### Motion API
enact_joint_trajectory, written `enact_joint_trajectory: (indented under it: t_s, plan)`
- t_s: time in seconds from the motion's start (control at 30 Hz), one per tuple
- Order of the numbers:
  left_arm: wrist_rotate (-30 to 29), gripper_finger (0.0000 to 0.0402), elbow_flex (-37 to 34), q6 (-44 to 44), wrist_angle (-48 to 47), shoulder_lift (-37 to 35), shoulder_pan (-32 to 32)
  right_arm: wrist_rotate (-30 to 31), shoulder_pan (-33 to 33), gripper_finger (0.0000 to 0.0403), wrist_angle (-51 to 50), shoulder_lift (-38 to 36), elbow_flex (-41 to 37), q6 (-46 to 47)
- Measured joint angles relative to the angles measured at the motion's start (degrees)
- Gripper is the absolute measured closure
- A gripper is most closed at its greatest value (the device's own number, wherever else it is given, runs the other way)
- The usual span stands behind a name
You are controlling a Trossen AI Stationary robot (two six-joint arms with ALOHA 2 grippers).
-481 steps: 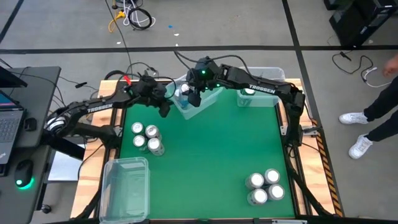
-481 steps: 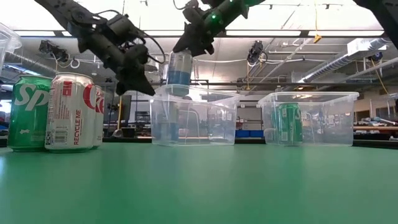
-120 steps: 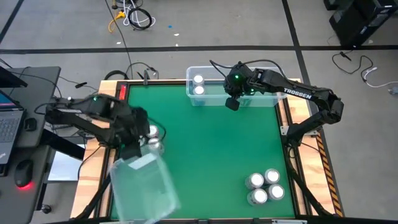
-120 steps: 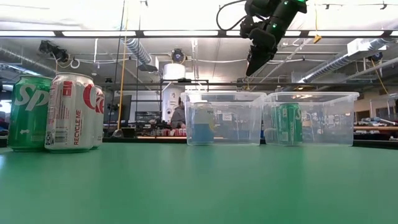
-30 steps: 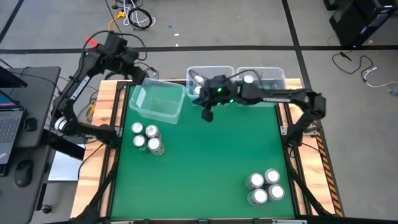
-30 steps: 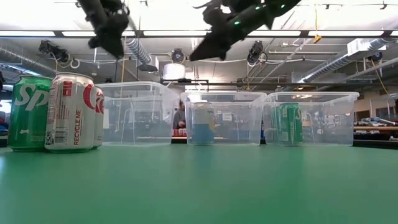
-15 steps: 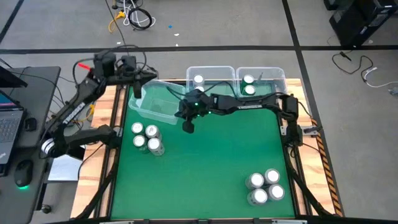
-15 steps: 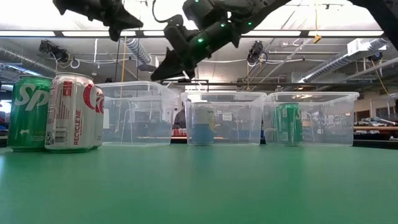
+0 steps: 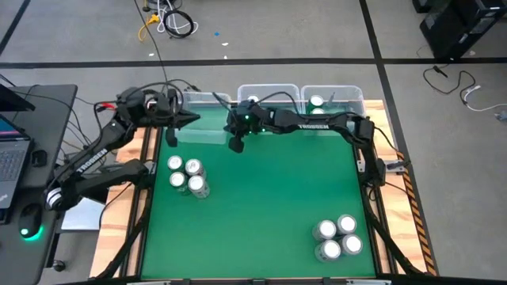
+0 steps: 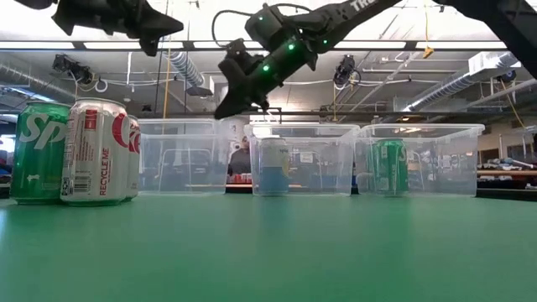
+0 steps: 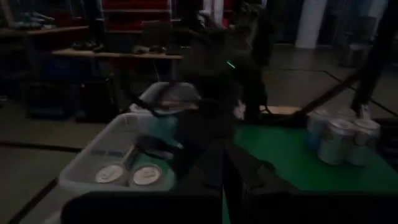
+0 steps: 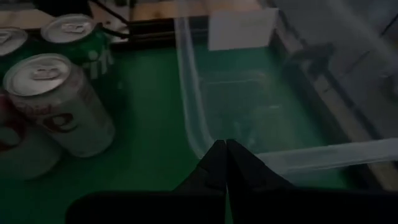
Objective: Sort soda cans
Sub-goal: Move the bottom left transparent bin to the top left of the table
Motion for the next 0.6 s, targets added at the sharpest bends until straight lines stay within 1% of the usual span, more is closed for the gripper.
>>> enact_joint_trajectory:
  t_s: [0.07, 0.17, 0.27, 0.3, 0.4, 0.47, 0.53, 0.6]
  plan:
    - [0.94, 0.04, -0.27, 2.49, -2.9, 0.36, -1.45, 0.17, -0.2, 0.0403, -1.44, -1.39, 0.77, -1.49]
    - [0.52, 0.04, -0.34, 6.24, -8.25, 2.02, -4.55, 0.15, -0.06, 0.0403, -4.63, -5.5, 0.98, -3.21]
    - [-1.61, 0.04, -0.34, 7.46, -9.37, 4.68, -8.68, 0.42, 0.03, 0.0403, -10.82, -9.68, 1.03, -5.19]
    - [-2.97, 0.0401, -0.34, 7.88, -9.6, 5.83, -10.06, 1.32, 0.01, 0.0403, -13.02, -10.91, 1.03, -5.75]
    - [-7.48, 0.0401, -0.34, 8.29, -9.55, 9.75, -13.84, 3.89, -0.29, 0.0403, -17.83, -14.13, 1.02, -6.55]
    - [-9.94, 0.0401, -0.4, 9.54, -9.38, 12.29, -16.06, 4.39, -0.57, 0.0403, -19.24, -16.16, 0.25, -7.42]
    - [-12.43, 0.0401, -2.06, 10.35, -5.72, 13.99, -17.89, 4.39, -1.07, 0.0403, -18.65, -18.52, -2.67, -8.76]
    - [-14.03, 0.0401, -5.12, 9.53, 0.16, 15.27, -18.7, 4.37, -1.7, 0.0403, -16.33, -20.72, -6.68, -8.87]
